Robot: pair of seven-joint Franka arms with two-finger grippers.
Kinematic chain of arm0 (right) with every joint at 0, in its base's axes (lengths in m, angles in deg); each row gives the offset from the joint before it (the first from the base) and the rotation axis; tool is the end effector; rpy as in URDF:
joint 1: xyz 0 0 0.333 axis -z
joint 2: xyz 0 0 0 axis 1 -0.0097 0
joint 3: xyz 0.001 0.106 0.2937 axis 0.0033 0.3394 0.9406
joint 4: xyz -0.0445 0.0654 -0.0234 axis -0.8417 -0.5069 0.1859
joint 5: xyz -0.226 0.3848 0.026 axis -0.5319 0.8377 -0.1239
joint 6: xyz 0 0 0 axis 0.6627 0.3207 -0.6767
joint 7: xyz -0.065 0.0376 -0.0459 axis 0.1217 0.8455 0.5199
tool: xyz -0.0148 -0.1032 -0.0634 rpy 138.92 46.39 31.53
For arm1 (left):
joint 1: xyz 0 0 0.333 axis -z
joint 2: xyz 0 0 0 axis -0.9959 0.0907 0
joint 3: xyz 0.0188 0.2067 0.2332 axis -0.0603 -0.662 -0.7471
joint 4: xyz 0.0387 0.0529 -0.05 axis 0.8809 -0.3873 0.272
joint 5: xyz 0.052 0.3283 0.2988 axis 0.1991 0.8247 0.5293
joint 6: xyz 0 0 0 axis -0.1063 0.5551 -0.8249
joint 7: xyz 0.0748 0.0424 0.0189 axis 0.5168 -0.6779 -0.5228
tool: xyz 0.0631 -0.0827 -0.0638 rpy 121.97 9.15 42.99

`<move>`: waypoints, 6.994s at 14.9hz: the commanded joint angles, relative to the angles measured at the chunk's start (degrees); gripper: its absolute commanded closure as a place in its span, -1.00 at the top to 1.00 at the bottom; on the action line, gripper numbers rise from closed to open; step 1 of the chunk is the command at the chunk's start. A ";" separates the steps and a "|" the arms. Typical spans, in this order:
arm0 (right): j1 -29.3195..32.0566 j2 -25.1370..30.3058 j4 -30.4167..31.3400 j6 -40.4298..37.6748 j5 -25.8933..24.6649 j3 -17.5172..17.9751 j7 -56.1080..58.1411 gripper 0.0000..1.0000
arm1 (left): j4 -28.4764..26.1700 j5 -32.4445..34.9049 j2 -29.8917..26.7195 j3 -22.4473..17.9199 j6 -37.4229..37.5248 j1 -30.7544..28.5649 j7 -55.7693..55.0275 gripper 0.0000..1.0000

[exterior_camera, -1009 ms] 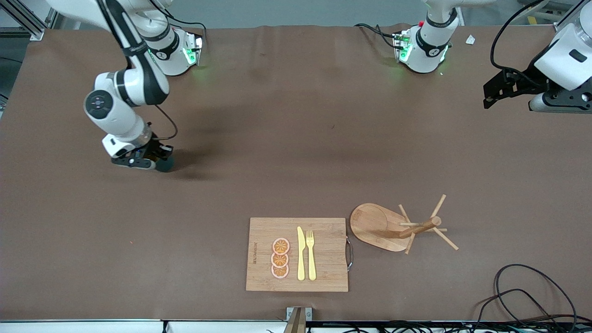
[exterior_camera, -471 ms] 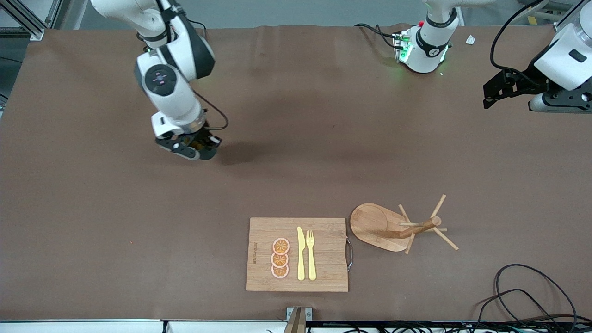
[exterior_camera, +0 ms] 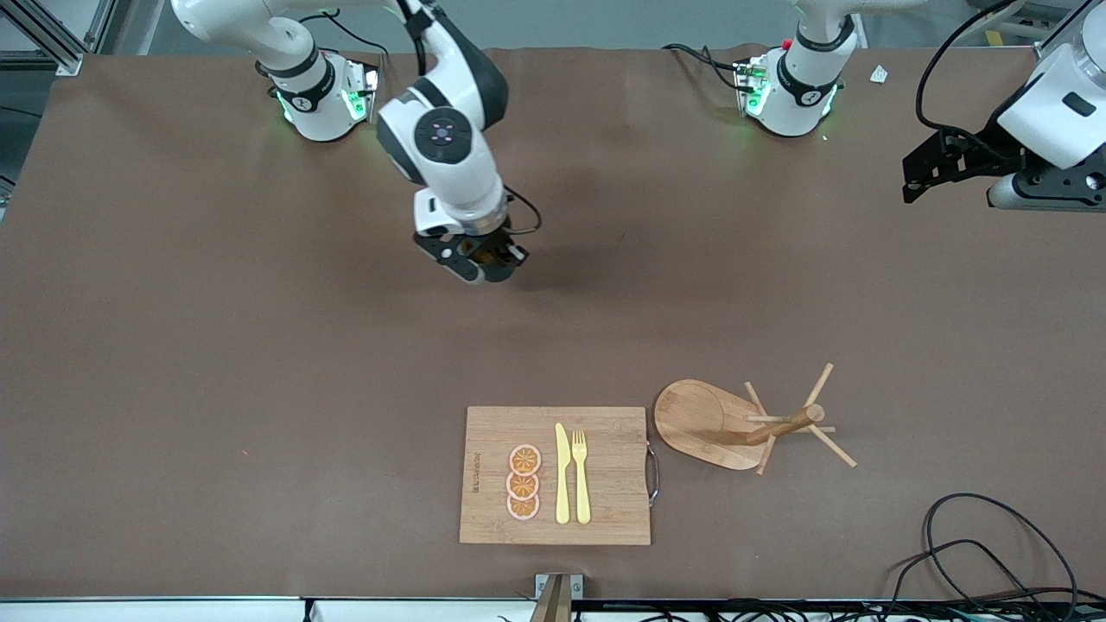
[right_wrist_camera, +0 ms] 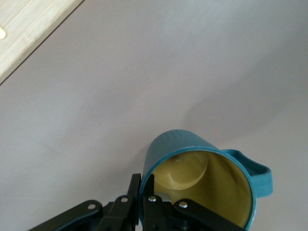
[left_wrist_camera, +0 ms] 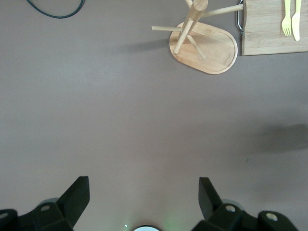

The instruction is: Pass cup and hang on rack

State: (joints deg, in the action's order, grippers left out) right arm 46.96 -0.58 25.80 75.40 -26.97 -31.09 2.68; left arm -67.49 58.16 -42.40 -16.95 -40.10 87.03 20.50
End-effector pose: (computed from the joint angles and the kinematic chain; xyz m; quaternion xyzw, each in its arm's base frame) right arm 0.4847 0.4812 0.2844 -0.9368 0.3461 0.0245 0.0450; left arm 0.5846 -0.0968 0.6477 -0.9991 0.0397 0.0112 0.0055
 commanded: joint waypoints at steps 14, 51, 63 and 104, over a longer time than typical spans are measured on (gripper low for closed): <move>-12.27 -17.80 -19.22 -0.81 0.13 -0.88 -34.44 -0.99 | 1.11 0.25 0.39 0.09 0.18 0.22 -0.52 1.00; 5.98 -3.24 -22.06 -21.64 -7.60 -1.14 8.48 1.00 | 5.24 2.09 10.05 0.35 -3.25 10.75 -8.66 1.00; 32.09 16.54 -9.58 -30.43 -7.60 -1.14 57.72 1.00 | 4.98 17.19 21.03 0.44 -9.31 38.96 -54.09 1.00; 50.83 22.54 -7.28 -28.49 -5.49 -1.40 87.64 1.00 | -17.61 51.31 38.62 1.76 -11.86 70.01 -139.47 1.00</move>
State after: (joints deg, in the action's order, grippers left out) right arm 96.89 20.50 17.62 46.74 -32.44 -32.67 89.39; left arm -84.57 108.31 -4.00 -15.53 -52.57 156.79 -117.12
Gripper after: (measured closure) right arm 0.000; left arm 0.000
